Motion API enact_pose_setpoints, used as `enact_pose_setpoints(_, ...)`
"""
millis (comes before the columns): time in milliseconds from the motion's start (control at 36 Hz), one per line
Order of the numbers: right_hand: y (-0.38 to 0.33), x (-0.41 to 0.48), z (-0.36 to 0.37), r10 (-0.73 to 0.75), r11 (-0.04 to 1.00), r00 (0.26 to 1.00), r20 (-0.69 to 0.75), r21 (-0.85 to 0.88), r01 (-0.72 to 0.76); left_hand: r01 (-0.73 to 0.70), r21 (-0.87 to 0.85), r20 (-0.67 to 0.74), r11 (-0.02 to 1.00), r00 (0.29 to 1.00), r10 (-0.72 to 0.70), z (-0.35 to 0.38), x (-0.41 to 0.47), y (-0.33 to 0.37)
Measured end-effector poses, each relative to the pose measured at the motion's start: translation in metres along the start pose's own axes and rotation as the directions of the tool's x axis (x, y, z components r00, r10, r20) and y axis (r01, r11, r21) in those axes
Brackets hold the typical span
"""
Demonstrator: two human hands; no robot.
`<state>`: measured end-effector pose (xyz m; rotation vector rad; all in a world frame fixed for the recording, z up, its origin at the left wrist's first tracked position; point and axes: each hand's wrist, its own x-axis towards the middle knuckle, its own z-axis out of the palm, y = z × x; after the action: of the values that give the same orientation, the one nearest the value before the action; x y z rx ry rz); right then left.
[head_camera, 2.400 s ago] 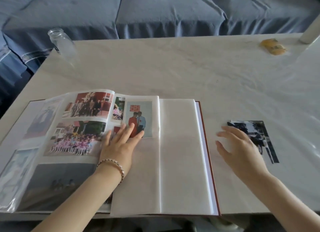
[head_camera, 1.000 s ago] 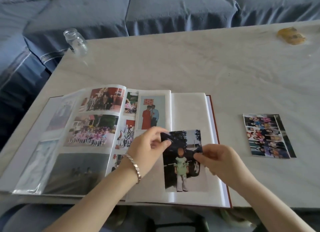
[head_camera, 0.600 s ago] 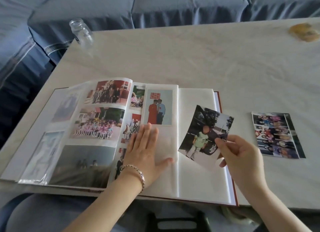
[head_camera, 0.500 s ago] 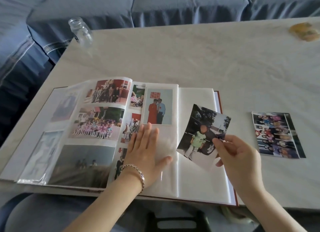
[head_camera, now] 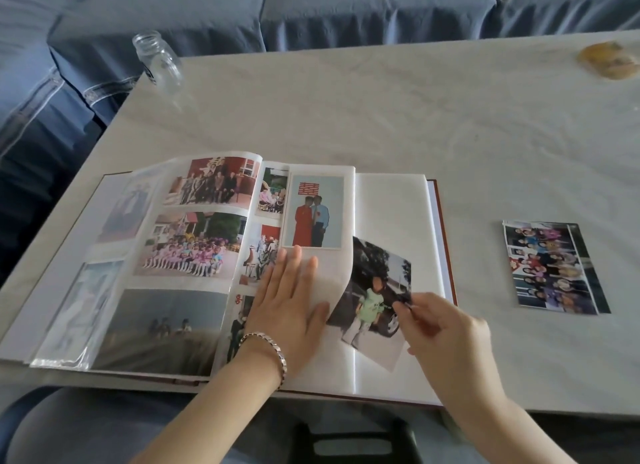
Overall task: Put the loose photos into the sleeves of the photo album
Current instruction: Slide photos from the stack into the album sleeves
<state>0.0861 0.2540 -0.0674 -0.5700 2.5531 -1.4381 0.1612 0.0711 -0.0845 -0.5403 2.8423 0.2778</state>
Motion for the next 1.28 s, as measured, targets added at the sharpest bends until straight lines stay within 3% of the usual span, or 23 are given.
enact_pose_setpoints(56, -0.001, -0.003, 0.001, 0.104, 0.993, 0.991, 0.089, 0.044, -0.109, -0.001, -0.022, -0.017, 1.0, 1.0, 0.001, -0.002, -0.001, 0.001)
enact_pose_setpoints(167, 0.0, -0.002, -0.001, 0.347, 0.913, 0.898, 0.271, 0.121, -0.389, 0.023, -0.081, -0.064, 0.996, 0.998, -0.028, -0.005, -0.002, 0.003)
enact_pose_setpoints(278, 0.005, 0.002, -0.008, 0.438, 0.852, 0.8, 0.41, 0.095, -0.515, 0.041, -0.175, -0.064, 0.984, 0.997, -0.053, -0.008, -0.002, 0.004)
enact_pose_setpoints(444, 0.008, 0.012, -0.013, 0.44, 0.861, 0.746, 0.5, 0.003, -0.509, 0.051, -0.272, -0.097, 0.961, 0.992, -0.08, -0.014, -0.002, 0.001)
enact_pose_setpoints(778, -0.013, 0.017, 0.021, 0.361, 0.906, 0.749, 0.555, -0.018, -0.424, 0.057, -0.321, -0.113, 0.945, 0.989, -0.098, -0.019, -0.002, 0.001)
enact_pose_setpoints(1000, -0.013, 0.018, 0.011, 0.378, 0.885, 0.772, 0.512, 0.044, -0.463, 0.177, -0.62, -0.206, 0.765, 0.904, -0.375, -0.033, -0.007, -0.002)
enact_pose_setpoints(1139, -0.012, 0.02, 0.009, 0.372, 0.891, 0.782, 0.501, 0.045, -0.452, 0.26, -0.781, -0.066, 0.568, 0.87, -0.489, -0.042, 0.0, -0.004)
enact_pose_setpoints(1278, -0.011, 0.018, 0.009, 0.376, 0.885, 0.791, 0.482, 0.066, -0.461, 0.322, -0.785, 0.026, 0.529, 0.871, -0.491, -0.049, 0.007, -0.013)
